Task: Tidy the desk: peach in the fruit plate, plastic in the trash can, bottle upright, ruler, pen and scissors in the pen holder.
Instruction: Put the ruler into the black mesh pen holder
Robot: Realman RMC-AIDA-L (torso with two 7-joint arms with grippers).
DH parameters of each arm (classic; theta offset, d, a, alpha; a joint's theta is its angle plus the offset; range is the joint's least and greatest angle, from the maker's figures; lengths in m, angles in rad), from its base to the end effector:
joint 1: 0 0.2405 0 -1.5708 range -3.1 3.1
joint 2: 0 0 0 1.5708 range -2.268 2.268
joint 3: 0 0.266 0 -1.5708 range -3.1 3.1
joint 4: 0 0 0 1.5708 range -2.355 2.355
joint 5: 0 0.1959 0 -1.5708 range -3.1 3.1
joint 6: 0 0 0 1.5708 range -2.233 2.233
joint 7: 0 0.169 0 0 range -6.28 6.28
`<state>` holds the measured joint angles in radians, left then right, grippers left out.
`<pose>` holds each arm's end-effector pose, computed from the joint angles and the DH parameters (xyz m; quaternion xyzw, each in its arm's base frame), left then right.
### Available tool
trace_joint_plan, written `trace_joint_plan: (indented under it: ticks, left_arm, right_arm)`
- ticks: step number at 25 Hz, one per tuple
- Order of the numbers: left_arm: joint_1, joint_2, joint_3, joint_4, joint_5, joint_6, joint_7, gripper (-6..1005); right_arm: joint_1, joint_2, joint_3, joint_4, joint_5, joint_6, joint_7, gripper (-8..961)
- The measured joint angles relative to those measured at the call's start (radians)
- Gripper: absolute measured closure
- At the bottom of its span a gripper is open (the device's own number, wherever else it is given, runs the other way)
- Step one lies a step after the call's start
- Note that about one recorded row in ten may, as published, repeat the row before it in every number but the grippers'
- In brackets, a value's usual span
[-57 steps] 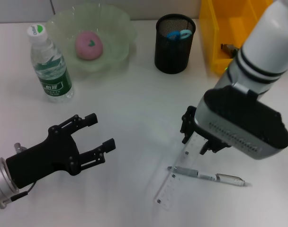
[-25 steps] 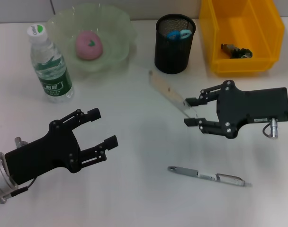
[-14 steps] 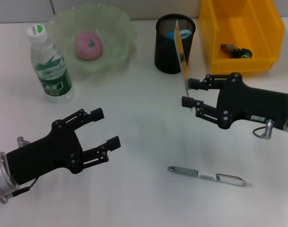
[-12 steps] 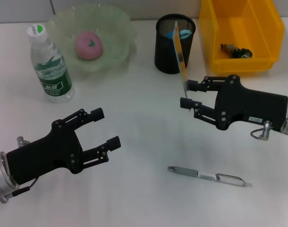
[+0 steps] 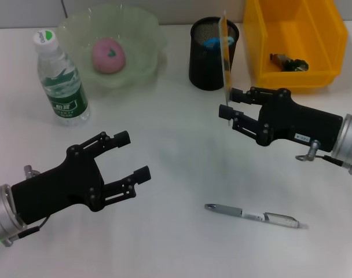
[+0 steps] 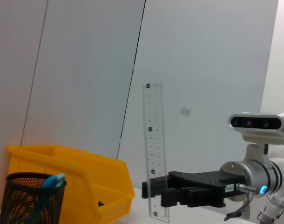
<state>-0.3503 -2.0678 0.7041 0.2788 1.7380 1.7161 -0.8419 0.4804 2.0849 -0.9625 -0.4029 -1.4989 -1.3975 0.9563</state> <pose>-0.2735 0.2478 -0.0487 -0.8918 -0.1623 -0.3885 0.1657 0.2455 0.3267 -0.0591 -0.9102 0.1472 0.3239 0.2119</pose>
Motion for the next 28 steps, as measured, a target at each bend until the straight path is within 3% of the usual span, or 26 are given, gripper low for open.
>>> trace_joint_plan:
  ticks: [12,20,28]
  left_arm:
    - [0.013,-0.004,-0.029,-0.045,-0.017,-0.066,0.078,171]
    - [0.049,-0.005,-0.123,-0.077,-0.033,-0.078,0.174,171]
    - [0.053,-0.005,-0.126,-0.084,-0.035,-0.116,0.183,171]
  right_arm:
    - [0.016,0.002,0.008,0.030,0.001,0.033,-0.062,575]
    - [0.012,0.003,0.005,0.094,0.144,0.025,-0.190,575]
    - [0.018,0.003,-0.002,0.094,0.179,0.012,-0.199,575]
